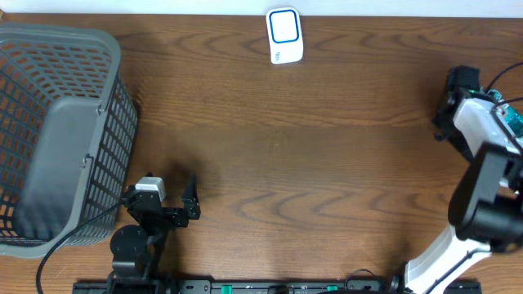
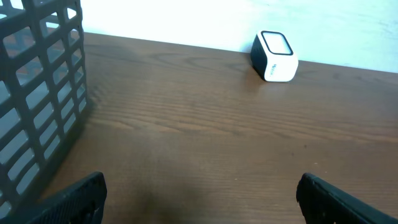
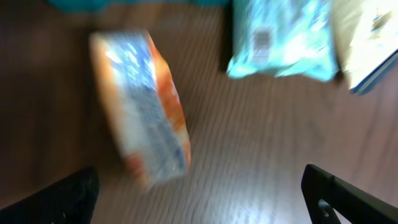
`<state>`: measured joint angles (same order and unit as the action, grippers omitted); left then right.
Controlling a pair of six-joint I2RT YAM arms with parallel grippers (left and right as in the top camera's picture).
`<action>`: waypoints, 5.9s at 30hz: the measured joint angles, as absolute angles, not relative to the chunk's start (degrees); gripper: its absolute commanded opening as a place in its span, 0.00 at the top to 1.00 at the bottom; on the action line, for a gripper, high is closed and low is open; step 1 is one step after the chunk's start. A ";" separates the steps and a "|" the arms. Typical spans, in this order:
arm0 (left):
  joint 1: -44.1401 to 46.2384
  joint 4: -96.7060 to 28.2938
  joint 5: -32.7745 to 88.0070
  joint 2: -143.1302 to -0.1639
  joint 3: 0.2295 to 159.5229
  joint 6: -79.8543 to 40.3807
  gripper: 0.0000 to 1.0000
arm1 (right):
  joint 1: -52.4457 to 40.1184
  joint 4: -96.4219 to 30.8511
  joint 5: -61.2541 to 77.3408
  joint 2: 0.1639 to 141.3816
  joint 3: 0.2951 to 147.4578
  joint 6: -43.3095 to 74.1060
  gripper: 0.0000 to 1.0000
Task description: Scan the item barcode
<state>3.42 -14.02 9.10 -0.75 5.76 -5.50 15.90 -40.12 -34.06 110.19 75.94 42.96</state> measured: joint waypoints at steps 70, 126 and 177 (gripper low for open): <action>3.42 -14.02 9.10 -0.75 5.76 -5.50 0.02 | -5.23 -39.62 2.09 57.76 75.79 16.14 0.01; 3.42 -14.02 9.10 -0.75 5.76 -5.50 0.02 | -1.34 9.80 -6.07 0.71 0.43 17.61 0.01; 3.42 -14.02 9.10 -0.75 5.76 -5.50 0.02 | 2.85 -3.55 -5.72 0.69 0.38 8.47 0.01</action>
